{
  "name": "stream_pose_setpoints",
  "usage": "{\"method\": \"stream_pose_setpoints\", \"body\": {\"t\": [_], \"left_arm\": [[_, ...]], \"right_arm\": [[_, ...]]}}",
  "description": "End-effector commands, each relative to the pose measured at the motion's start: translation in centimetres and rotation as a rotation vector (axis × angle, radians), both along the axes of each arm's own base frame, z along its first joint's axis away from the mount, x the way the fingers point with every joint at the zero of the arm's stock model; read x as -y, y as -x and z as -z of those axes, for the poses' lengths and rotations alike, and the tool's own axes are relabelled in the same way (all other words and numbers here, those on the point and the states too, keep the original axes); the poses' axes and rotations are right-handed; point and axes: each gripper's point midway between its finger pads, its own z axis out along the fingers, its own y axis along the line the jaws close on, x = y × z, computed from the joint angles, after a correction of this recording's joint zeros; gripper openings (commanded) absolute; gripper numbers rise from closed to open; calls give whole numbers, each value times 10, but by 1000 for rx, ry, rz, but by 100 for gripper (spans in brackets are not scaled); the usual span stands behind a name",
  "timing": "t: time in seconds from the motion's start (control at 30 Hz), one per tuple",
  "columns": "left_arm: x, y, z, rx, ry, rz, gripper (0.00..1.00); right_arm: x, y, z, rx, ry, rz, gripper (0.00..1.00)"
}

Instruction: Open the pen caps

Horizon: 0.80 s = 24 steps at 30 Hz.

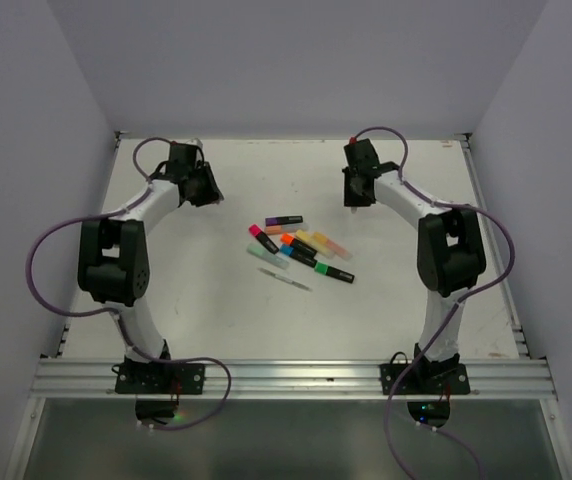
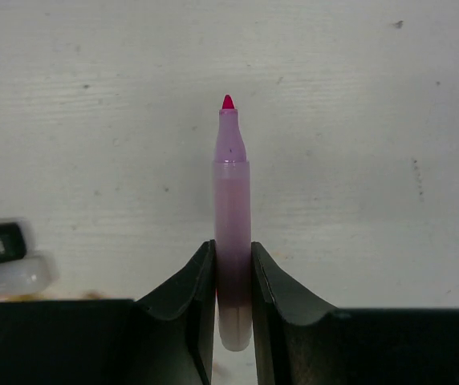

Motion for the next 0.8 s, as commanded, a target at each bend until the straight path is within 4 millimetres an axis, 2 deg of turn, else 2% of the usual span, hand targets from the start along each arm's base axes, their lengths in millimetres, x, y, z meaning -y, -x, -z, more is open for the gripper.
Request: {"method": "stream_pose_setpoints", "body": {"t": [0.0, 0.03, 0.1, 0.13, 0.17, 0.2, 0.23, 0.27, 0.33, 0.37, 0.4, 0.47, 0.5, 0.53, 0.7, 0.77], "left_arm": [[2, -16, 2, -30, -110, 40, 0], [-1, -19, 14, -54, -144, 35, 0], [-2, -29, 11, -28, -153, 34, 0], [-1, -30, 20, -48, -164, 53, 0], [0, -39, 14, -35, -169, 54, 0], [0, -38, 18, -56, -179, 64, 0], [3, -40, 30, -82, -189, 85, 0], [6, -49, 24, -67, -186, 91, 0], [9, -54, 33, -86, -181, 117, 0], [12, -62, 26, -66, -180, 119, 0], [11, -63, 34, -83, -186, 121, 0], [12, -74, 31, -71, -194, 126, 0], [11, -72, 43, -107, -205, 132, 0], [8, -79, 39, -95, -218, 124, 0], [12, -87, 53, -101, -223, 158, 0], [10, -89, 56, -99, -224, 158, 0]], "right_arm": [[41, -17, 0, -2, 161, 47, 0], [45, -21, -1, -1, 181, 36, 0], [56, -25, 3, -4, 225, 50, 0], [58, -29, 4, 2, 239, 37, 0], [60, -31, 5, 3, 250, 36, 0], [61, -34, 6, 6, 262, 34, 0], [61, -38, 9, 4, 269, 23, 0], [60, -41, 10, 4, 271, 16, 0], [62, -50, 9, 15, 277, 23, 0], [63, -52, 14, 6, 275, 19, 0], [64, -57, 11, 14, 269, 26, 0], [63, -61, 20, -3, 267, 19, 0], [64, -64, 19, -1, 269, 21, 0], [64, -65, 19, 0, 272, 23, 0], [63, -69, 30, -18, 274, 15, 0], [63, -69, 33, -27, 275, 11, 5]]}}
